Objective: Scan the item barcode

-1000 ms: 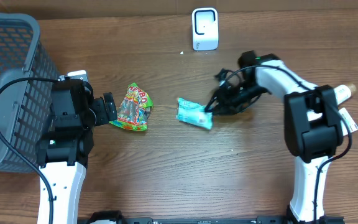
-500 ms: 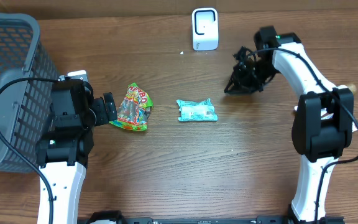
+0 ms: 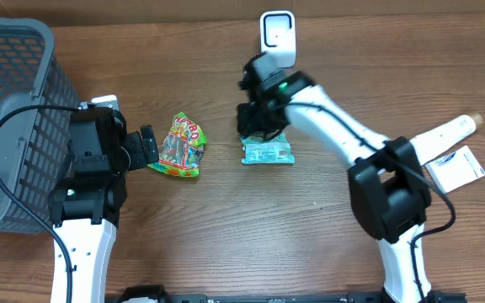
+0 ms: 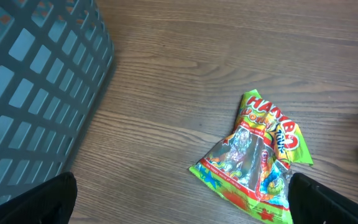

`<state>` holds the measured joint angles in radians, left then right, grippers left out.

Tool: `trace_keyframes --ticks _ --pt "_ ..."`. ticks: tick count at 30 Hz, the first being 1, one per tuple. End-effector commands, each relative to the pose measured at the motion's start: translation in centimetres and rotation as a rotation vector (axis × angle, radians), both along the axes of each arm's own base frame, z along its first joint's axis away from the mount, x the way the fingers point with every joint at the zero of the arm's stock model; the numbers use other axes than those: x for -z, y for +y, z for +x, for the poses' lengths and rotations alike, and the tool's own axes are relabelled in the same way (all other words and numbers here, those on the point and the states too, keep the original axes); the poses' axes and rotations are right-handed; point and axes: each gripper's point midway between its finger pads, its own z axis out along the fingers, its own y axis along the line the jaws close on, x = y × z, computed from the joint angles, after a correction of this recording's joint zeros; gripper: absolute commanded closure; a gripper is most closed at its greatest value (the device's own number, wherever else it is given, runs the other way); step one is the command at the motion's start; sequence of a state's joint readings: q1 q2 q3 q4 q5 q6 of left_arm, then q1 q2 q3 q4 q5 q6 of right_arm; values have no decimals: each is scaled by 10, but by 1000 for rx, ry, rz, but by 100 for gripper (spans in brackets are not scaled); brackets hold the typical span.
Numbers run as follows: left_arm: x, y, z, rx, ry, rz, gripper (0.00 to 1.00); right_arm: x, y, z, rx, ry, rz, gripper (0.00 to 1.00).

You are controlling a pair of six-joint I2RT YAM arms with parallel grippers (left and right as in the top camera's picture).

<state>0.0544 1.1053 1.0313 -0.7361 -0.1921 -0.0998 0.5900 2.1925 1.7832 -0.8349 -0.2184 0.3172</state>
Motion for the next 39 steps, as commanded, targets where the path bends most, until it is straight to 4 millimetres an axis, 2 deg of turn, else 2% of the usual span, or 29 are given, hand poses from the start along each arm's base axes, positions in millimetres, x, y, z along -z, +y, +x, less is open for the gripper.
trace_keyframes --ticks 1,6,10,14,19,23,26,30,35,39 --pt "-4 3 0 0 -8 17 0 0 -13 23 133 -144 -127 69" --pt "-4 3 0 0 -8 17 0 17 -4 18 134 -105 -117 74" --pt "-4 3 0 0 -8 17 0 28 9 -5 76 12 -56 79" --pt "-4 3 0 0 -8 17 0 34 7 -30 64 110 -83 79" --pt "-4 3 0 0 -8 17 0 40 -10 -58 30 210 -167 79" --pt "-4 3 0 0 -8 17 0 44 -43 -69 -86 229 -295 78" --pt "-4 3 0 0 -8 17 0 45 -83 -65 -100 206 -467 78" --pt "-4 3 0 0 -8 17 0 41 -127 -43 -50 139 -637 78" --pt "-4 3 0 0 -8 17 0 39 -154 -15 -77 73 -684 78" --pt "-4 3 0 0 -8 17 0 36 -155 4 -39 33 -623 78"
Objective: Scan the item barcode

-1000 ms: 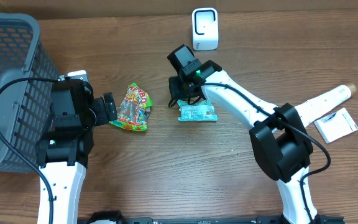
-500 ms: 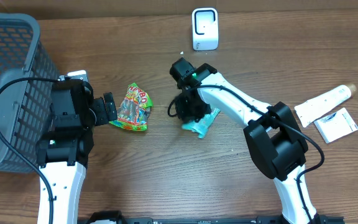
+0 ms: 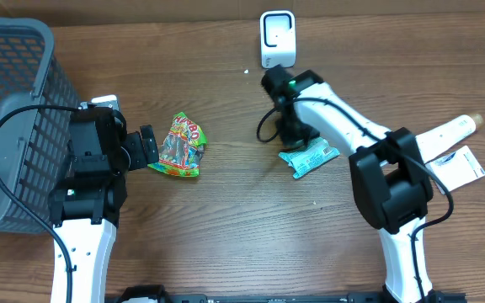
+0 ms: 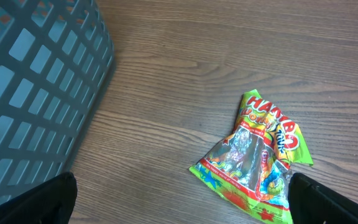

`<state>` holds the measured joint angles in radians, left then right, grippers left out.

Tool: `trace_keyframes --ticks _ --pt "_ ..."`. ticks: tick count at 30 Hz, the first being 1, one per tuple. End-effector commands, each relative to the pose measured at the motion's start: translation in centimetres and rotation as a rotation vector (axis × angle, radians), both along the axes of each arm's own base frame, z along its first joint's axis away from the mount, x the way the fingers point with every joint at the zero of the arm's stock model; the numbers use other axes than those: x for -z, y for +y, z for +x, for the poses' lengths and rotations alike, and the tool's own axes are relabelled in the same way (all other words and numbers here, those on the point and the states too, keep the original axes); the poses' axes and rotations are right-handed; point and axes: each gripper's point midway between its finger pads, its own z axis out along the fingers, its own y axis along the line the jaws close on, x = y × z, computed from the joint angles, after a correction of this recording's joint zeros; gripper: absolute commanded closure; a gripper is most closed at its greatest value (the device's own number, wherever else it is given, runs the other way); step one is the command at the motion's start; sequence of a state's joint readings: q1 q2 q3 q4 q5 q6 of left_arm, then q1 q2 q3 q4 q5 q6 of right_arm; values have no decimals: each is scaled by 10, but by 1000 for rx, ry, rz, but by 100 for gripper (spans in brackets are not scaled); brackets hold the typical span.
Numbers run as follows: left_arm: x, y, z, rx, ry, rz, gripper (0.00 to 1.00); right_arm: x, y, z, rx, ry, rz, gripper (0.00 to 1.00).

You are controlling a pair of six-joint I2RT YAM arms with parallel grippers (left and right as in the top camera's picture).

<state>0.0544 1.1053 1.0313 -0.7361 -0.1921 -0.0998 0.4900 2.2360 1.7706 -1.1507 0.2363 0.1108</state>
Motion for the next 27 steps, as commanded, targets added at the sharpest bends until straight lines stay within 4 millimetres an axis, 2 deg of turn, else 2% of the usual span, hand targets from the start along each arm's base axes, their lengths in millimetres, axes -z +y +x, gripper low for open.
trace_keyframes --ticks 1,4,6,7,8,12,14,17,20,27 --pt "-4 3 0 0 -8 17 0 -8 0 12 -25 -21 22 78" --pt "-4 3 0 0 -8 17 0 -29 15 17 -12 -33 121 78" --pt "-4 3 0 0 -8 17 0 -56 17 20 56 -53 180 78" --pt "-4 3 0 0 -8 17 0 -79 11 17 145 -51 211 69" --pt "-4 3 0 0 -8 17 0 -94 3 10 221 -33 227 65" --pt "-4 3 0 0 -8 17 0 -122 -22 -9 343 42 281 47" --pt "-4 3 0 0 -8 17 0 -124 -34 -16 386 93 303 35" --pt "-4 3 0 0 -8 17 0 -112 -47 -22 435 149 320 24" --pt "-4 3 0 0 -8 17 0 -92 -48 -30 479 222 373 25" --pt "-4 3 0 0 -8 17 0 -55 -31 -53 549 360 482 21"
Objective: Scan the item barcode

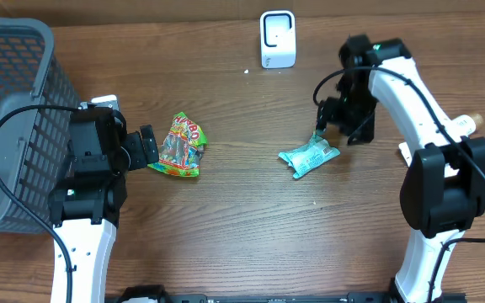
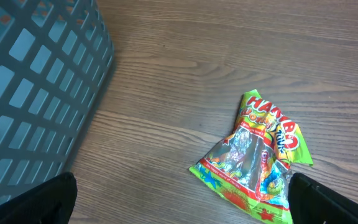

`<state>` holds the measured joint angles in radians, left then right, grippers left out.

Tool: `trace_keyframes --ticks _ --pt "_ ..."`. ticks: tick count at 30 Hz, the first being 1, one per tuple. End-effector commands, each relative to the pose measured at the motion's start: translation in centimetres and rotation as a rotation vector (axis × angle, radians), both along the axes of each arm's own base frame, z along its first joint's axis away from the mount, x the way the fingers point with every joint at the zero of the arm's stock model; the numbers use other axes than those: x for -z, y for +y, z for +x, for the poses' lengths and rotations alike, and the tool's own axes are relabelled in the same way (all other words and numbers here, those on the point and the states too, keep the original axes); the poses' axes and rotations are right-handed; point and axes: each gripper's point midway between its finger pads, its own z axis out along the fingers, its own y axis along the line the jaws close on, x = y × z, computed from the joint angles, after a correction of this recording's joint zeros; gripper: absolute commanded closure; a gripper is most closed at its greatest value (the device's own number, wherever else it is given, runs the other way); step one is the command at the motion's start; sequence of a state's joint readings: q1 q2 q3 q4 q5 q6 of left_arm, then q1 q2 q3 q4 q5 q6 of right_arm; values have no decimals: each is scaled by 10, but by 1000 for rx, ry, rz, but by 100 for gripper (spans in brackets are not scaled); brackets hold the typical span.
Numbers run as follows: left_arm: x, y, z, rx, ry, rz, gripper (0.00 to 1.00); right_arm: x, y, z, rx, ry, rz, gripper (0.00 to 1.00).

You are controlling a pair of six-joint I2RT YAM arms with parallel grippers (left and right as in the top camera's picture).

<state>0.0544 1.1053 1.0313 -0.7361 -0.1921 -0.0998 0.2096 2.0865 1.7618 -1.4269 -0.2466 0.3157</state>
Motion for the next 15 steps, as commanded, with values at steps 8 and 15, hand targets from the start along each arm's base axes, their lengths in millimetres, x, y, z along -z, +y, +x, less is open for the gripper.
trace_keyframes --ticks 8,15 --pt "-4 3 0 0 -8 17 0 40 25 -15 138 70 68 18" --pt "-4 3 0 0 -8 17 0 70 29 -1 120 -45 22 30"
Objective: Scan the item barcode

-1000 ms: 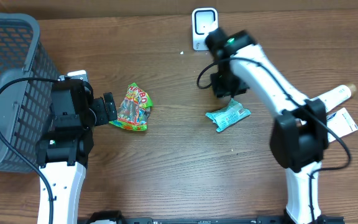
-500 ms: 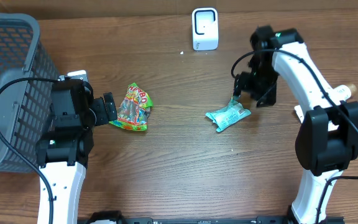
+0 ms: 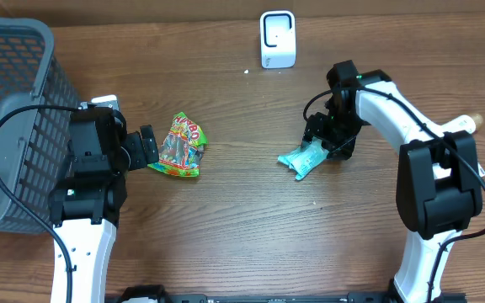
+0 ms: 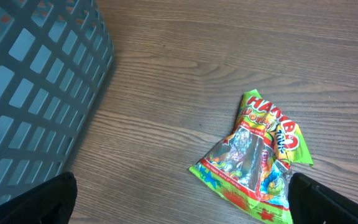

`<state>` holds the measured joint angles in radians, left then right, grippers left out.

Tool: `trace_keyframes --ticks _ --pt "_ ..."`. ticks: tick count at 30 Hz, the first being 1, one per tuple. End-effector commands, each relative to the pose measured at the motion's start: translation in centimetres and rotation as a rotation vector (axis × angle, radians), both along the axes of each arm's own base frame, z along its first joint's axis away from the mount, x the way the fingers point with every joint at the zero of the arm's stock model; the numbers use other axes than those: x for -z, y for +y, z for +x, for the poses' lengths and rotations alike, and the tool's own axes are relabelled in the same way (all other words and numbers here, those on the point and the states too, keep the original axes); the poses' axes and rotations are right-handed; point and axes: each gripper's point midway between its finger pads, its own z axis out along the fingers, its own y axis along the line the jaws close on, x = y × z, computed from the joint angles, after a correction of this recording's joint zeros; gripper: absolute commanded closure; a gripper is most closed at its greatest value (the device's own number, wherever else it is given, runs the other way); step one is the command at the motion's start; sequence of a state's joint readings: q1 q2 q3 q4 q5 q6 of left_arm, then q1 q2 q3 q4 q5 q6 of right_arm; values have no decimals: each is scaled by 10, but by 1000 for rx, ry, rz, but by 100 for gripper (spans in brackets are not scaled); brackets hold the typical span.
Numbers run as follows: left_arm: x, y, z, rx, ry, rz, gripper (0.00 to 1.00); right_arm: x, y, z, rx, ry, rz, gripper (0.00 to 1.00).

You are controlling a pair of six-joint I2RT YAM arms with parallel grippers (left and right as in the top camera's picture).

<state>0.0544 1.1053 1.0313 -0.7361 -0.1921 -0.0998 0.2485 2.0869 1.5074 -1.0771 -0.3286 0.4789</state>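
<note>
A teal snack packet (image 3: 300,159) lies on the wooden table right of centre. My right gripper (image 3: 320,141) is down on the packet's upper right end; its jaws are hidden under the wrist. The white barcode scanner (image 3: 277,38) stands at the table's far edge. A green Haribo bag (image 3: 180,147) lies left of centre and shows in the left wrist view as well (image 4: 257,162). My left gripper (image 3: 147,147) (image 4: 182,202) is open just left of the bag, its black fingers (image 4: 55,196) wide apart with nothing between them.
A grey mesh basket (image 3: 7,109) (image 4: 36,74) fills the left side, close to the left arm. At the right edge lie a white bottle (image 3: 445,133) and a small white box (image 3: 457,167). A white crumb (image 3: 246,71) lies near the scanner.
My right gripper was above and to the right of the teal packet, apart from it; now it sits on the packet's right end. The left arm and the Haribo bag have not moved.
My right gripper was first over the teal packet just below the scanner. Then the packet lay further right, tilted, with the gripper at its left end. After that the arm stood off to the right, apart from it. Now it is back on the packet's end.
</note>
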Motion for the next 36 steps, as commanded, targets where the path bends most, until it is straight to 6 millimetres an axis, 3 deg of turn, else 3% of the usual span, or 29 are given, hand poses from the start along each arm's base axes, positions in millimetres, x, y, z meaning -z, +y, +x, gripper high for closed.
trace_keyframes --ticks 1,5,12,18,23,26,31,34,36 --pt "-4 3 0 0 -8 17 0 11 -2 0 -15 -33 -85 30" --pt "-4 3 0 0 -8 17 0 15 -10 13 -147 -138 -190 32" --pt "-4 3 0 0 -8 17 0 12 1 47 -532 -378 -177 30" --pt "-4 3 0 0 -8 17 0 3 20 73 -747 -567 -131 21" --pt "-4 3 0 0 -8 17 0 -2 36 75 -907 -653 -53 12" --pt "-4 3 0 0 -8 17 0 -8 38 81 -909 -680 -55 10" --pt "-4 3 0 0 -8 17 0 -57 42 95 -772 -688 -47 0" --pt "-4 3 0 0 -8 17 0 -111 40 94 -661 -683 -38 0" --pt "-4 3 0 0 -8 17 0 -149 34 85 -493 -631 -25 0"
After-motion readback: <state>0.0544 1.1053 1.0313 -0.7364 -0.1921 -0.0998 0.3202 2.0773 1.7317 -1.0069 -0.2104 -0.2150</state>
